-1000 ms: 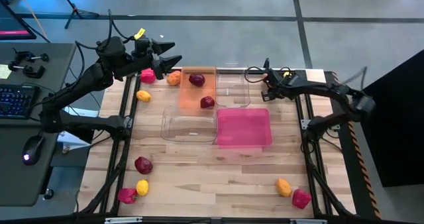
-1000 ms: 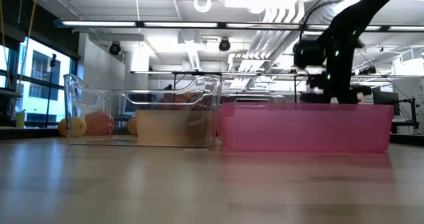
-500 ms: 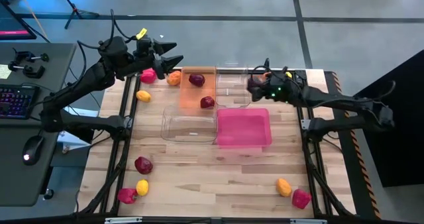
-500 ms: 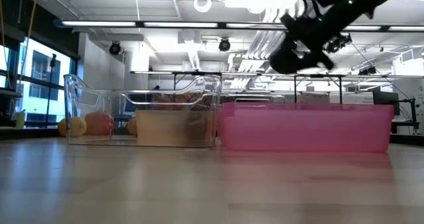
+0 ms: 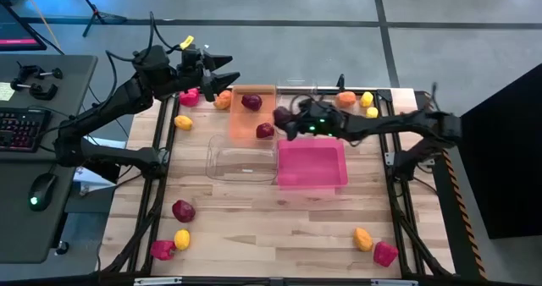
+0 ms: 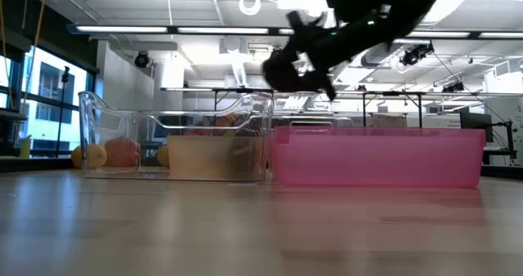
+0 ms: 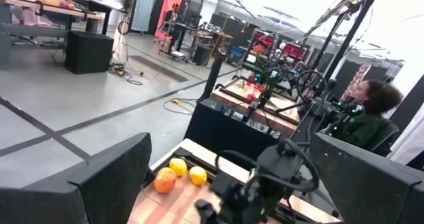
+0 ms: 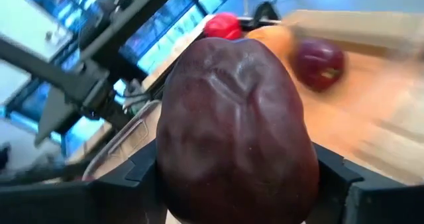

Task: Sort produce into baskets
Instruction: Put the red apple into the orange bin

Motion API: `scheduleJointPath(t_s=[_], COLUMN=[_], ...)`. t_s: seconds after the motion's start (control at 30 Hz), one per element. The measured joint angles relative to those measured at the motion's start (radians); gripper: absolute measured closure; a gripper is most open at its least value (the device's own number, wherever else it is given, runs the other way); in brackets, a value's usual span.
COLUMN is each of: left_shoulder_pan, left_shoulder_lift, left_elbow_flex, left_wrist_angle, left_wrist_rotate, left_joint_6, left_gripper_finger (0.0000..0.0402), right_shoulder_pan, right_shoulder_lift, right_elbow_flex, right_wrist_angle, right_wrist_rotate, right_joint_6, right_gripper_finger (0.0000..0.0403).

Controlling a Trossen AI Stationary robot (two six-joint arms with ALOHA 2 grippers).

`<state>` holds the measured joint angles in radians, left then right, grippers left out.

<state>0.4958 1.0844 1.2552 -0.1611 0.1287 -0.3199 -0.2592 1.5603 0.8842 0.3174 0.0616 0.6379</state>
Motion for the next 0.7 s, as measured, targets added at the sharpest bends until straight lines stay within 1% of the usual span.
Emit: scheduleJointPath(t_s=[0.1, 0.23, 0.3, 0.4, 0.5, 0.63, 0.7], left_shoulder_pan=[0.0, 0.0, 0.0, 0.0, 0.0, 0.0, 0.0], left_shoulder_lift=[0.0, 0.0, -0.001, 0.0, 0.0, 0.0, 0.0], left_elbow_flex=[0.0, 0.0, 0.0, 0.0, 0.0, 0.0, 0.0], left_wrist_angle=[0.001, 0.0, 0.0, -0.002, -0.002, -0.002, -0.002], left_wrist_rotate=[0.0, 0.0, 0.0, 0.0, 0.0, 0.003, 0.013], left_joint_6=[0.0, -0.001, -0.009, -0.016, -0.025, -0.027, -0.027], left_gripper_finger=[0.0002, 0.0002, 0.0002, 0.0002, 0.0002, 0.0002, 0.0002], right_shoulder_pan=[-0.005, -0.024, -0.036, -0.051, -0.062, -0.078, -0.084], right_shoulder_lift=[0.101, 0.215, 0.252, 0.282, 0.305, 0.308, 0.308], right_elbow_flex=[0.1, 0.227, 0.285, 0.343, 0.373, 0.386, 0.386], right_wrist_angle=[-0.022, -0.038, -0.056, -0.098, -0.102, -0.109, -0.118], right_wrist_rotate=[-0.035, -0.037, -0.037, -0.036, -0.036, -0.037, -0.042], right_joint_6=[-0.076, -0.135, -0.135, -0.115, -0.137, -0.155, -0.169], right_gripper_finger=[0.0171, 0.0169, 0.0168, 0.0168, 0.0167, 0.0164, 0.0152])
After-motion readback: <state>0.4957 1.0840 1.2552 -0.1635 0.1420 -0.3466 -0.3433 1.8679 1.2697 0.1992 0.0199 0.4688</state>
